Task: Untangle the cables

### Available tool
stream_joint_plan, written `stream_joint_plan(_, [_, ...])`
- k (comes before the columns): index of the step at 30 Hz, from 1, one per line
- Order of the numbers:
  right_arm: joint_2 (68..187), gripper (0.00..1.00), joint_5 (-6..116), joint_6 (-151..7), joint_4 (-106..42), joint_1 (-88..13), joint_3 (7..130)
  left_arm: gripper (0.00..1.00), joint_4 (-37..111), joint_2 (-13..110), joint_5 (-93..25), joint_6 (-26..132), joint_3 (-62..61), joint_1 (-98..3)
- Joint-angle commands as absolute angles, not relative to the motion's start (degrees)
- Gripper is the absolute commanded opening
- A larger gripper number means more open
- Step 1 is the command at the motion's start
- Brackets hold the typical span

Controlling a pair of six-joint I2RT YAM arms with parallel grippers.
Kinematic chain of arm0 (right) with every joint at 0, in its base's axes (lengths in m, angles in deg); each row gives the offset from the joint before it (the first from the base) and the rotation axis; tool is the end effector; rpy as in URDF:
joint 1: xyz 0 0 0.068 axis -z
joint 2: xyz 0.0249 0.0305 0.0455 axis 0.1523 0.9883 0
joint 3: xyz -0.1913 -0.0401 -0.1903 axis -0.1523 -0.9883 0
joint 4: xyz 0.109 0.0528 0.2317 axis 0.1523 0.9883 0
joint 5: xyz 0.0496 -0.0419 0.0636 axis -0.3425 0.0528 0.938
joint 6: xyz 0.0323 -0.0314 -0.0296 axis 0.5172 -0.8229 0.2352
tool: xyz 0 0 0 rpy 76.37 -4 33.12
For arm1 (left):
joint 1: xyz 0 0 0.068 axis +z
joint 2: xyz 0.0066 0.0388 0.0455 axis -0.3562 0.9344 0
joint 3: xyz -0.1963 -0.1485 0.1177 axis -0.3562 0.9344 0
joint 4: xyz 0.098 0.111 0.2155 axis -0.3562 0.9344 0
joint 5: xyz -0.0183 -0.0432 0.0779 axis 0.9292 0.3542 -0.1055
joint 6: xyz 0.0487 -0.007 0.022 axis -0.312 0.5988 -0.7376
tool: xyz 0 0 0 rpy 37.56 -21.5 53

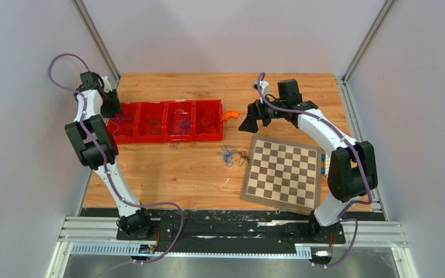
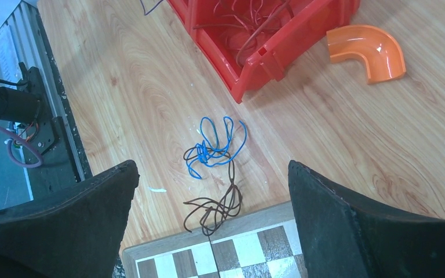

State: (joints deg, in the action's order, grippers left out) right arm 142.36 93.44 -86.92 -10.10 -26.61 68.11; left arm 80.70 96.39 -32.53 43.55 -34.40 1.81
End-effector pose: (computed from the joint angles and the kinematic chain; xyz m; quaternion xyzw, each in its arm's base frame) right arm 0.3441 0.1379 0.2745 -0.3389 0.7907 0.3904 0.3281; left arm 0.4376 0.1764 0.2274 -0.1806 0.9428 -0.0303 0.2786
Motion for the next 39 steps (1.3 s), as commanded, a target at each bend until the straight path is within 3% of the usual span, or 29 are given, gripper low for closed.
stream_joint_plan(1, [142.22, 0.99, 95.60, -86.96, -10.63, -26.51, 70.22, 0.57, 80.55, 87.79, -31.81, 42.95, -33.93, 2.18])
stream_joint_plan(9, [143.80, 0.99, 92.46, -93.81, -6.10, -26.95, 70.40, 0.98, 79.99, 80.03, -29.21, 41.99, -34.61, 2.21])
stream_joint_plan(22, [152.36, 0.81, 82.21, -110.23, 4.66, -35.14, 72.33, 1.00, 74.88, 68.49, -12.51, 38.43, -29.65, 1.99])
stream_joint_plan(31, [162.02, 0.77, 84.51, -105.89, 1.82, -38.12, 79.50, 1.00, 72.13, 63.79, -8.72, 38.61, -23.86, 1.98])
stream_joint_plan(39, [165.51, 0.53, 86.58, -106.44, 1.77, -38.38, 79.71, 1.00, 74.21, 61.79, -12.06, 36.52, -23.29, 1.99])
